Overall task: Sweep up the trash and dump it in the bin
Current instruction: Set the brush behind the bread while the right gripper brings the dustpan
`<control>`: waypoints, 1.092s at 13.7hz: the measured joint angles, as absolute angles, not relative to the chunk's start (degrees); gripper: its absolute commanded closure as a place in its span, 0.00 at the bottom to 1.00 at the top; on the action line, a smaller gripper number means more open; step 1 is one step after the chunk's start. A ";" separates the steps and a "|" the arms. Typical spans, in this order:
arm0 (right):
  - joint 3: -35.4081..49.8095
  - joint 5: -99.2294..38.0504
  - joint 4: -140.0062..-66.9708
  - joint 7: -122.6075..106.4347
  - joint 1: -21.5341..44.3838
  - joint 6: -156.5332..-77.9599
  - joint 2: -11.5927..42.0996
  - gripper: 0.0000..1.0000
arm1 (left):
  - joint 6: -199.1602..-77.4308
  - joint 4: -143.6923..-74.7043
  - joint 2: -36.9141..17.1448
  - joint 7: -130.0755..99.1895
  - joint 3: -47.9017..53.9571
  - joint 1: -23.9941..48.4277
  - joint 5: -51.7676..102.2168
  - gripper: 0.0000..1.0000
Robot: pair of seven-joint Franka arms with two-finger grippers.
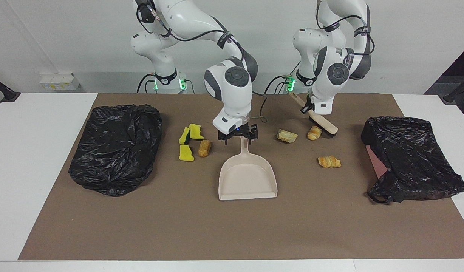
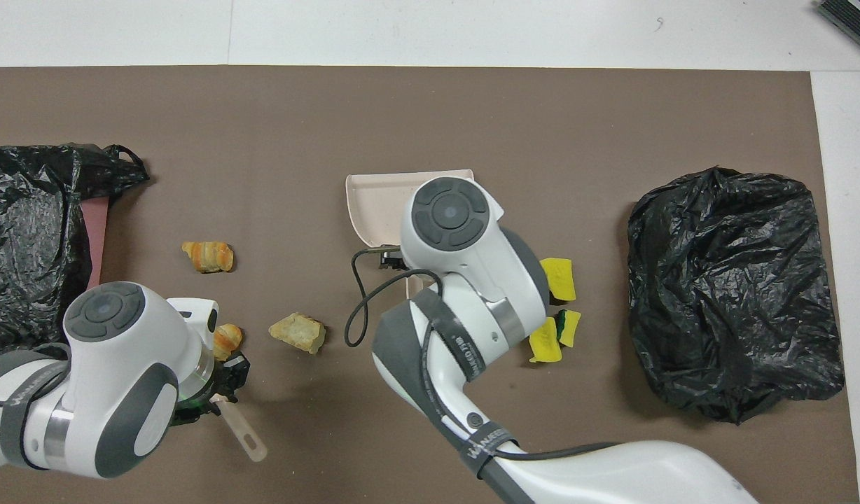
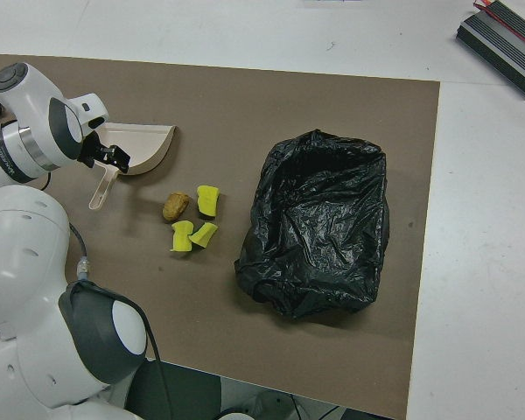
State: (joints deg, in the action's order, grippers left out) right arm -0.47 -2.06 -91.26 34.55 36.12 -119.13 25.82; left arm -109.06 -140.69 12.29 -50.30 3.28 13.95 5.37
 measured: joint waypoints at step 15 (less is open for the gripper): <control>-0.04 -2.09 -92.97 32.41 37.41 -116.41 26.51 1.00 | -109.68 -126.74 8.45 -16.61 2.48 4.85 8.95 1.00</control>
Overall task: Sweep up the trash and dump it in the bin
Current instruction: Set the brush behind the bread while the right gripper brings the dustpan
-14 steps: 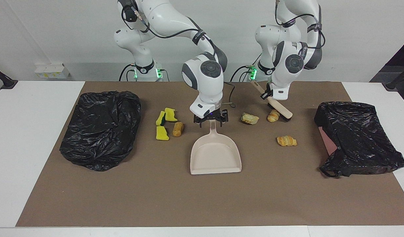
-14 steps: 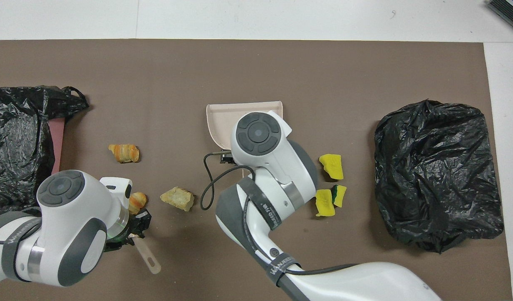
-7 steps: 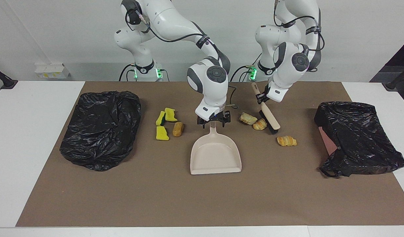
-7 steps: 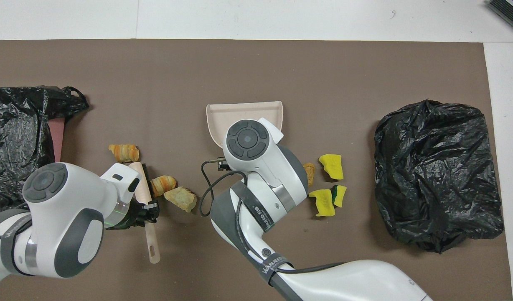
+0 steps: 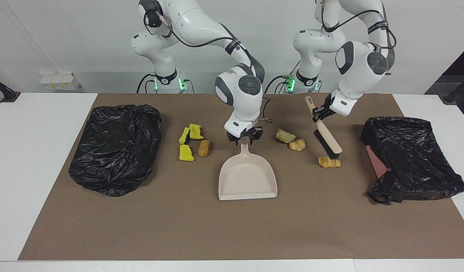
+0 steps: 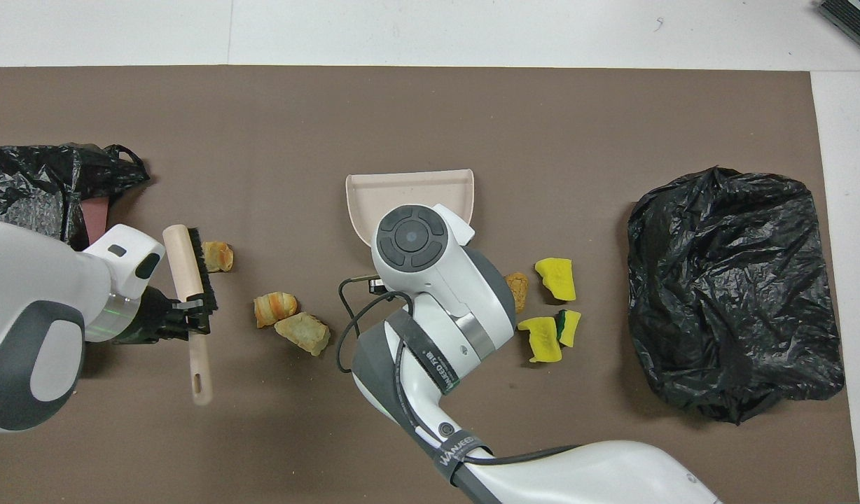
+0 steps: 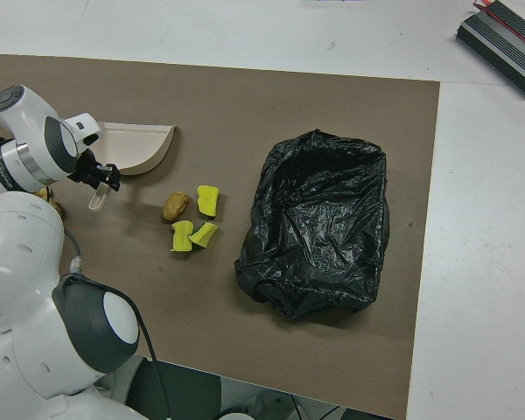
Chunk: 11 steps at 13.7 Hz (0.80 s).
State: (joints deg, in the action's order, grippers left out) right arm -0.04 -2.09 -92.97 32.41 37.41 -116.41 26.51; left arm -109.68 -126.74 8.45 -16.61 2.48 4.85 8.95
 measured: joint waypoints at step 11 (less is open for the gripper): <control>-0.22 -2.71 -96.54 -24.79 27.96 -109.28 16.02 1.00 | -114.00 -122.52 -3.02 8.19 2.93 -4.81 4.49 1.00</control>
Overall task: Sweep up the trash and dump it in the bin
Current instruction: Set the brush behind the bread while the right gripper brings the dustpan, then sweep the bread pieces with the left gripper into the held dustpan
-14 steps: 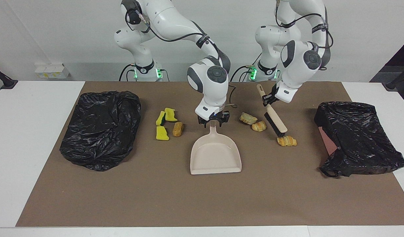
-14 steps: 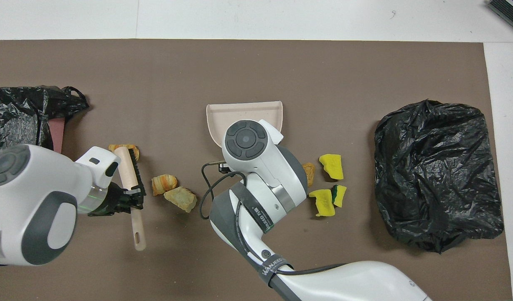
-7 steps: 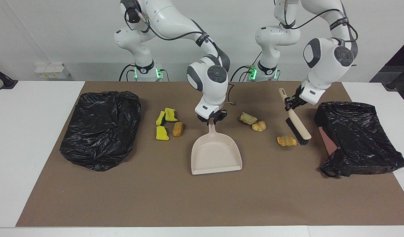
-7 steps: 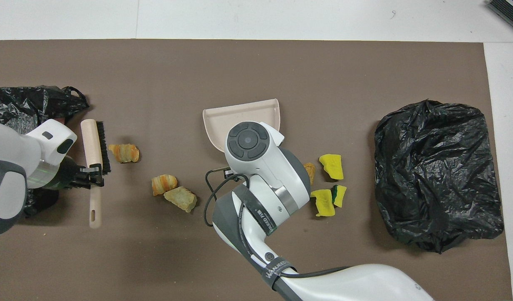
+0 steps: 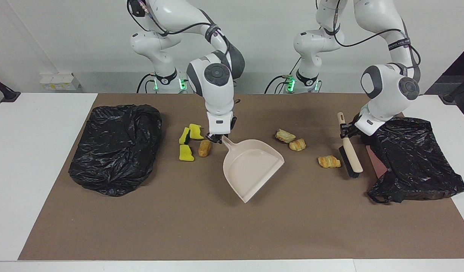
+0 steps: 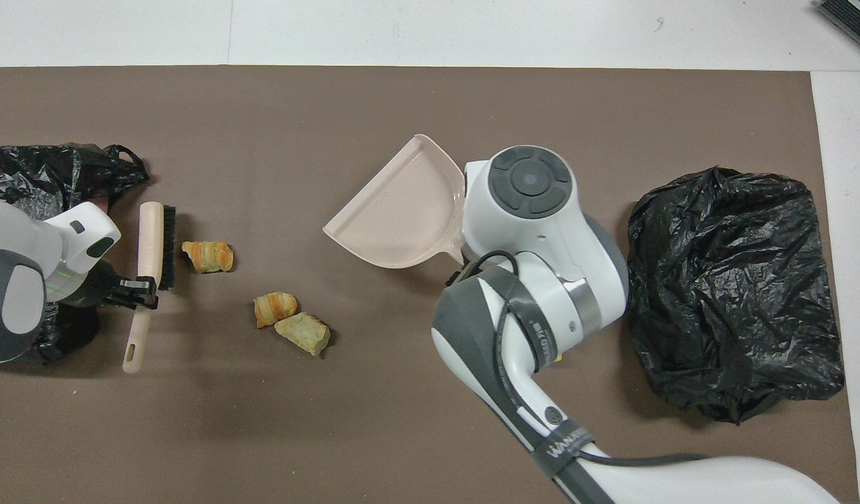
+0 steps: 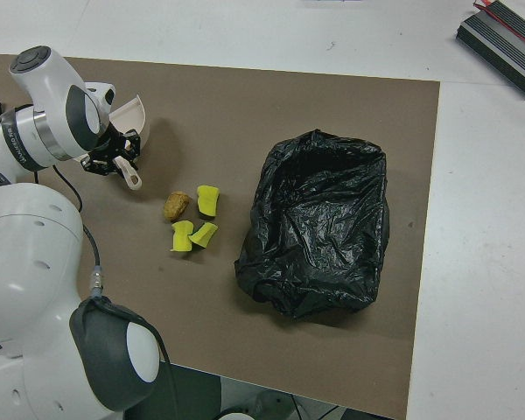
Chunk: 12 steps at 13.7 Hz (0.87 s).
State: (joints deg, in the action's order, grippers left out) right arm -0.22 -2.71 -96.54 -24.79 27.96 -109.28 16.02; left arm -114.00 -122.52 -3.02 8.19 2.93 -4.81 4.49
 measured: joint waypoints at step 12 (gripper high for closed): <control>0.35 1.55 -117.96 -48.00 31.53 -118.58 6.73 1.00 | -109.86 -132.41 3.92 12.99 3.98 6.16 4.46 1.00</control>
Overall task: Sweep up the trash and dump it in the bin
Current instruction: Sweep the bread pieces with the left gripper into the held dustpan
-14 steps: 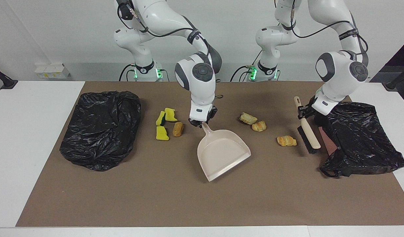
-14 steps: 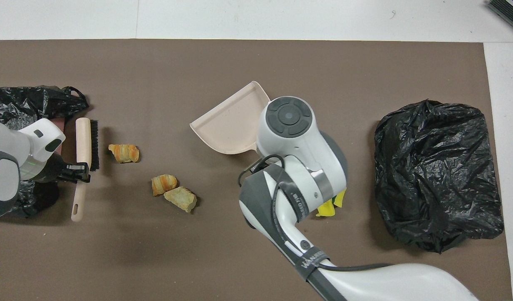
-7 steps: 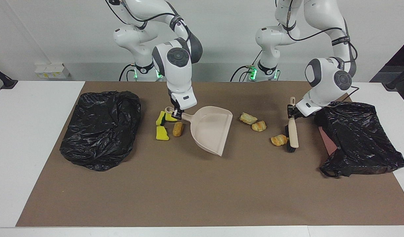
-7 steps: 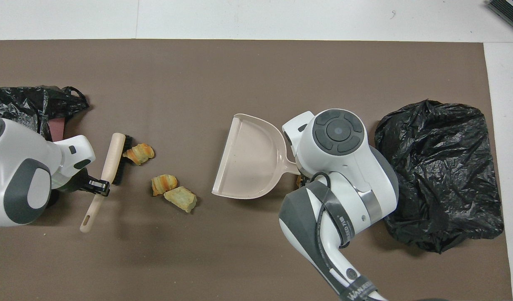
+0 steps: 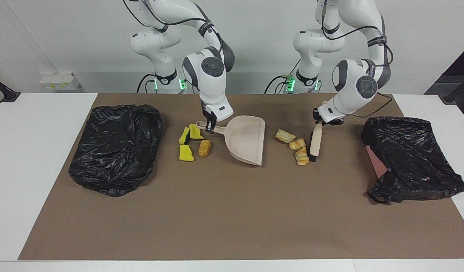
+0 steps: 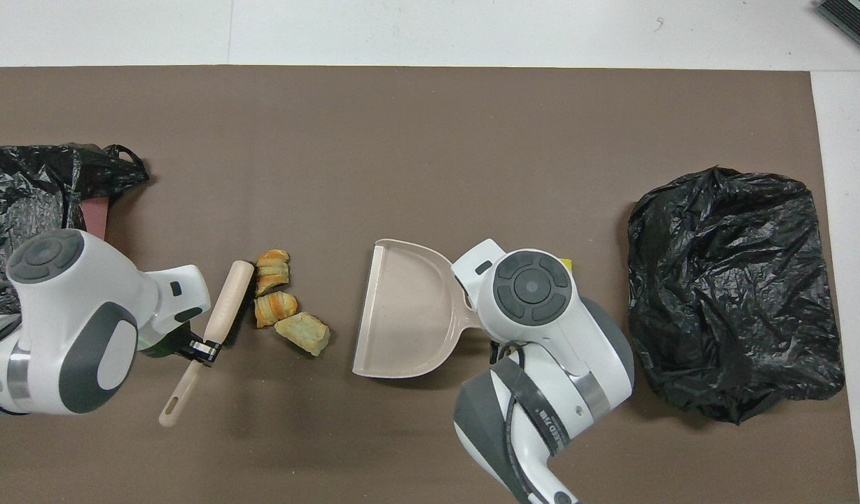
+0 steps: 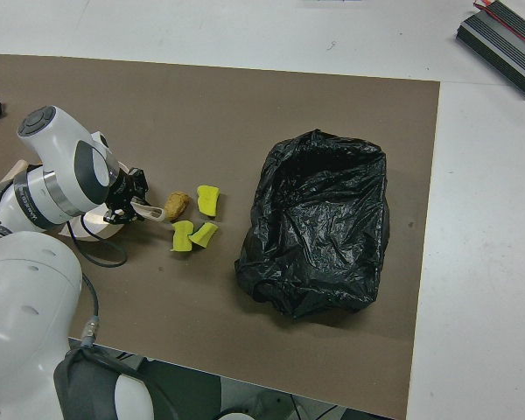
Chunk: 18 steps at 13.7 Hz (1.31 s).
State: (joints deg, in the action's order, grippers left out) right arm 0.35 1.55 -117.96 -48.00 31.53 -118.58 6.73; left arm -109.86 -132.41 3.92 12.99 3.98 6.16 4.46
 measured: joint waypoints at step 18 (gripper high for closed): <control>0.33 4.18 -123.88 -36.55 36.14 -124.57 5.53 1.00 | -115.72 -133.28 6.35 -5.89 4.11 27.17 26.67 1.00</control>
